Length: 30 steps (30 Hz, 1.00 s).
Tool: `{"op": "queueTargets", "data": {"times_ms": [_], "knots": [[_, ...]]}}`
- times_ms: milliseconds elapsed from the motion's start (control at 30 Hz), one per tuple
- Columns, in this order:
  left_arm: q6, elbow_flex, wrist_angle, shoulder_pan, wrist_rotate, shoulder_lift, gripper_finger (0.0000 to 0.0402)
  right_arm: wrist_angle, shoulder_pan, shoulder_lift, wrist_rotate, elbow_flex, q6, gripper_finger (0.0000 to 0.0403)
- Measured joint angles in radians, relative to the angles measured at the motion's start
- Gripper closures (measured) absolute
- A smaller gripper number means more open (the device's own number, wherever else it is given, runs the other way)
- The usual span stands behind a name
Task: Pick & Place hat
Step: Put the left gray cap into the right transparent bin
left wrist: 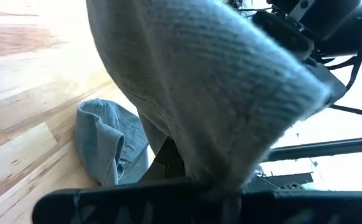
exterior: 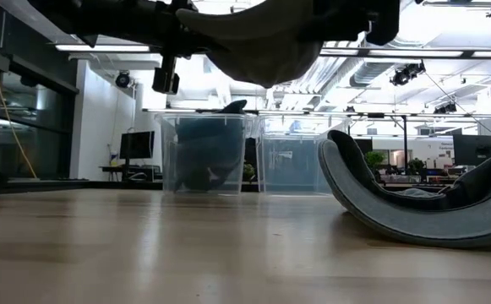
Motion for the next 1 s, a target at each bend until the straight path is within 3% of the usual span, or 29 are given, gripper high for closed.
{"op": "queueTargets", "data": {"times_ms": [233, 533, 800, 1000], "knots": [[0.0, 0.0, 0.003, 0.0, -0.01, 0.0, 0.0401, 0.042, 0.028, 0.0, -0.015, 0.0, 0.014, 0.0267], [0.0, 0.0, 0.003, 0.001, -0.032, 0.0, 0.0401, 0.054, 0.033, 0.0, -0.061, 0.0, 0.149, 0.0387], [0.041, 0.0, 0.017, 0.0, -0.032, 0.0, 0.04, 0.068, 0.03, -0.007, -0.104, 0.0, 0.335, 0.0391], [0.119, 0.0, 0.1, 0.0, -0.023, 0.0, 0.04, 0.053, 0.03, -0.017, -0.143, 0.0, 0.387, 0.0392]]}}
